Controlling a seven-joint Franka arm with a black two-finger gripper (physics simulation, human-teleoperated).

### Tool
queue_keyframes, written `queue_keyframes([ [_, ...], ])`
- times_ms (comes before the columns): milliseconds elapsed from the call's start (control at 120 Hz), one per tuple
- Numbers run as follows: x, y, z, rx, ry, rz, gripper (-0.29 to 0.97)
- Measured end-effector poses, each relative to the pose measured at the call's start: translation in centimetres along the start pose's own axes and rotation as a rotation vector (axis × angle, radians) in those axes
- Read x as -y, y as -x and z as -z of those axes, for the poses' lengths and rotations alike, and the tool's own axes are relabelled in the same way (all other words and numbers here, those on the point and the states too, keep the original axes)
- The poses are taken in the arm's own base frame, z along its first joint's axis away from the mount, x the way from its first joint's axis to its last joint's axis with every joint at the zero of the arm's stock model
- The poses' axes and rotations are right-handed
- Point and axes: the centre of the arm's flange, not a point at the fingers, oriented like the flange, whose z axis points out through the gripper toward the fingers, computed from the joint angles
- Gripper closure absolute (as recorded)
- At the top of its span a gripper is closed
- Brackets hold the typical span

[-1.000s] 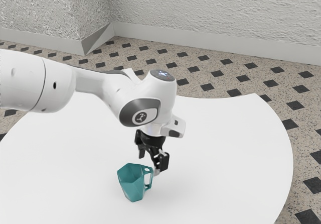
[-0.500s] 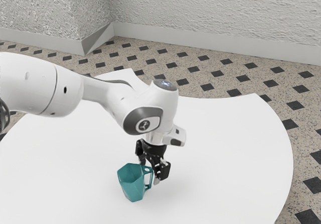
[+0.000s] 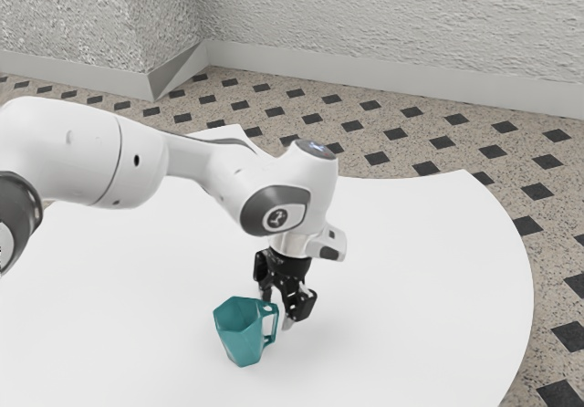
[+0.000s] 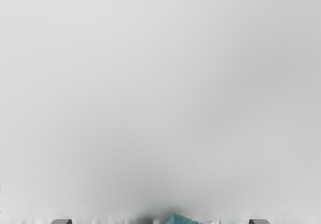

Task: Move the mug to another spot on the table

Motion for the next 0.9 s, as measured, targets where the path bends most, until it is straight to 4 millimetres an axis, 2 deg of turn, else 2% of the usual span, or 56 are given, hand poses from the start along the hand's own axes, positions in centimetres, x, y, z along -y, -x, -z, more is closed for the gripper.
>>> queue_keyframes([
  [233, -0.6, 0.5, -1.3, 0.083, -0.007, -0.004, 0.29],
  [600, -1.3, 0.3, -1.5, 0.102, -0.009, -0.011, 0.53],
  [900, -1.0, 0.4, -1.6, 0.113, -0.01, -0.006, 0.59],
])
